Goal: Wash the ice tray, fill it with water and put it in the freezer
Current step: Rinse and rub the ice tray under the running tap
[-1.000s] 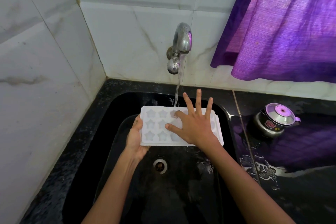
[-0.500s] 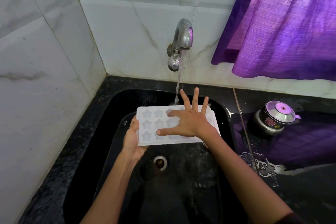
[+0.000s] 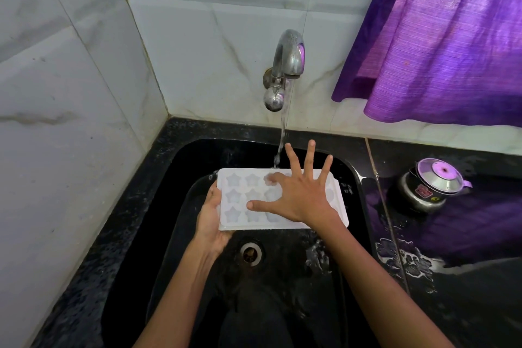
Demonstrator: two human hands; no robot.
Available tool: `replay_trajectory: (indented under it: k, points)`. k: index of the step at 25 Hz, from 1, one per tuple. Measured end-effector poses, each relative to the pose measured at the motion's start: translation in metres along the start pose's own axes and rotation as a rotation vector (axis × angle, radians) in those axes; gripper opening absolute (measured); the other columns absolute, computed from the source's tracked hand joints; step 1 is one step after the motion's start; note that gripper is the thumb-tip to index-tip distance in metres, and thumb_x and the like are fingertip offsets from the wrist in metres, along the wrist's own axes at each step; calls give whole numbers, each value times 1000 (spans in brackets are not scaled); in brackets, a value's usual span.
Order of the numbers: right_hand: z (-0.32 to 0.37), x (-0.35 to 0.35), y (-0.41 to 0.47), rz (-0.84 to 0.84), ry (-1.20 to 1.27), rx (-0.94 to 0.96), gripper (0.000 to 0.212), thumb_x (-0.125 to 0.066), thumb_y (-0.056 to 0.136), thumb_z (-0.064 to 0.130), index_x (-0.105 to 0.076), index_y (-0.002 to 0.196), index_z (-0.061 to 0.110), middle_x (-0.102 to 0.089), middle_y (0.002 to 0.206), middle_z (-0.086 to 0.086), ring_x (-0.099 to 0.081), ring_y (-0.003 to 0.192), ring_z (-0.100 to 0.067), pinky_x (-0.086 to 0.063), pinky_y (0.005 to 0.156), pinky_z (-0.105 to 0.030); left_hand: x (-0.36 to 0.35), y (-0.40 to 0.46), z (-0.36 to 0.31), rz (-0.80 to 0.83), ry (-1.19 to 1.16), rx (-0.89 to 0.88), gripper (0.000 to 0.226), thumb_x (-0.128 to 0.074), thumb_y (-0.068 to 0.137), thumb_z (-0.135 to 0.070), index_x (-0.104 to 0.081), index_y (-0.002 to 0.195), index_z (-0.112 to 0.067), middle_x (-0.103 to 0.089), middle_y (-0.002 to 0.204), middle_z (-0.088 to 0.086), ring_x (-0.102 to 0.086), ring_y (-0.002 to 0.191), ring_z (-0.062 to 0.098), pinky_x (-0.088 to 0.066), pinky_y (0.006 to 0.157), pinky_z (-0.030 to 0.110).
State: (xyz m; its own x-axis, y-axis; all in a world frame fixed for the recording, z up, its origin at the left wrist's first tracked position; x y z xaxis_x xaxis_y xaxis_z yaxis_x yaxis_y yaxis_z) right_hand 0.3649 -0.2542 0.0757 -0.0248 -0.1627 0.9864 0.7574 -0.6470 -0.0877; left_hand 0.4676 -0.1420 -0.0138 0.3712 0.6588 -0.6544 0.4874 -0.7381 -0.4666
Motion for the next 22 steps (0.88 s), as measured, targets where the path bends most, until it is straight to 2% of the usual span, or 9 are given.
replay_trajectory:
  k: [2, 6, 7, 9, 12, 17, 22]
  points:
    - [1, -1, -5, 4, 35, 14, 83, -39, 58, 93, -55, 122, 44, 17, 160, -2, 56, 117, -30, 41, 88, -58, 3, -1, 1, -16, 8, -27, 32, -35, 100, -36, -58, 121, -25, -71, 112, 10, -69, 97, 32, -58, 68, 48]
    - [-17, 2, -20, 10, 318, 27, 68, -53, 59, 85, -47, 117, 50, 25, 157, 5, 60, 116, -25, 38, 93, -54, 6, -1, -2, -25, -12, 2, 44, -35, 98, -42, -51, 132, -20, -63, 125, 15, -62, 110, 38, -51, 87, 58]
    - [-21, 2, -25, 1, 333, 34, 63, -54, 60, 84, -47, 113, 50, 25, 157, 5, 59, 117, -24, 38, 93, -52, 5, -1, -4, -25, -13, -8, 44, -35, 98, -43, -51, 131, -19, -64, 124, 15, -62, 110, 38, -51, 87, 58]
    - [-19, -3, -33, 4, 278, 57, 61, -50, 61, 85, -48, 111, 50, 26, 157, 4, 58, 119, -24, 40, 93, -53, 3, -2, -6, -25, -2, -28, 44, -34, 98, -43, -52, 130, -19, -65, 122, 14, -63, 109, 36, -52, 84, 55]
    - [-9, -12, -35, 38, 201, 76, 69, -46, 61, 89, -47, 118, 50, 29, 155, 4, 57, 120, -26, 40, 94, -55, -1, -5, -2, -20, 0, -3, 49, -32, 98, -44, -47, 136, -17, -61, 127, 16, -59, 114, 38, -51, 86, 54]
    - [-7, -11, -33, -30, -16, 34, 81, -29, 60, 94, -45, 127, 52, 34, 151, 2, 52, 125, -35, 36, 94, -63, 0, -9, -2, -14, -2, -35, 44, -31, 100, -40, -50, 132, -17, -66, 119, 14, -67, 102, 33, -57, 70, 45]
    - [8, -11, -35, -60, -71, 70, 84, -26, 59, 95, -52, 120, 45, 25, 156, 0, 49, 127, -37, 35, 95, -64, 2, -9, -4, -35, 4, -76, 39, -32, 101, -39, -55, 125, -19, -69, 115, 11, -69, 97, 30, -59, 66, 41]
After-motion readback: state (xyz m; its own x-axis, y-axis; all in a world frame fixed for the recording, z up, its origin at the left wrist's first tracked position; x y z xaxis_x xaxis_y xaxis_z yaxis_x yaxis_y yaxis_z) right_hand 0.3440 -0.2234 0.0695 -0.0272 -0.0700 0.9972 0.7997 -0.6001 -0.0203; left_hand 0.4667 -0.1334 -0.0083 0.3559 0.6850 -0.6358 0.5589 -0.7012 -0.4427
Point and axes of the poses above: each hand's wrist, its own y-axis towards the middle knuckle, its own x-axis out of the back of the hand, z = x × y, the point moved 6 cm from there along y, towards the middle knuckle
